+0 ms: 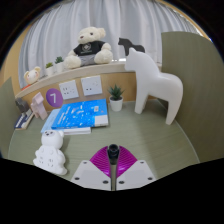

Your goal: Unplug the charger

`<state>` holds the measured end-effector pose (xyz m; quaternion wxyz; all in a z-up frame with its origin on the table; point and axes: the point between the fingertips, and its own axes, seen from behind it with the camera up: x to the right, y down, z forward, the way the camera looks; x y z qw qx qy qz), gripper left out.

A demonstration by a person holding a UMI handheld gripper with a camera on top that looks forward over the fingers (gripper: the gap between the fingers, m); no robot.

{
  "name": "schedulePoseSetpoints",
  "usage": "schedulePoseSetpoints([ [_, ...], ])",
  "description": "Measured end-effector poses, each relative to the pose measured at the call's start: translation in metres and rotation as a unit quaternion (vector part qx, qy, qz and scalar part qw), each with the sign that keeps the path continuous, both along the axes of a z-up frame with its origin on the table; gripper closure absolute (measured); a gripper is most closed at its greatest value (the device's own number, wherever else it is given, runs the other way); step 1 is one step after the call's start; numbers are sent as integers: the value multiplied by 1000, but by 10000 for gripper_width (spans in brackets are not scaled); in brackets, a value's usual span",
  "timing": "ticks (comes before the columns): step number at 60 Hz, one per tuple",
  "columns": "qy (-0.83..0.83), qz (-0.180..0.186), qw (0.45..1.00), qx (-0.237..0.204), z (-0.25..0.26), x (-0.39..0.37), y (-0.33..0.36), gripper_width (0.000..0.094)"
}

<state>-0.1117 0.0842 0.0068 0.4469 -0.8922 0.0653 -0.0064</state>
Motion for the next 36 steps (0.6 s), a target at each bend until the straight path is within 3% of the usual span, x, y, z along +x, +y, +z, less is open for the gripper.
schedulePoseSetpoints([
  [4,16,1,999,-30,-25,2,-7,891],
  [9,13,7,1000,-18,-23,3,-6,889],
  [18,25,18,999,-29,-28,-3,-1,741],
  [22,30,6,999,-41,-25,1,-1,584],
  [28,29,-11,999,-8,14,4,5,293],
  [33,27,-16,999,44,68,3,8,206],
  [36,24,-20,997,73,107,0,3,203],
])
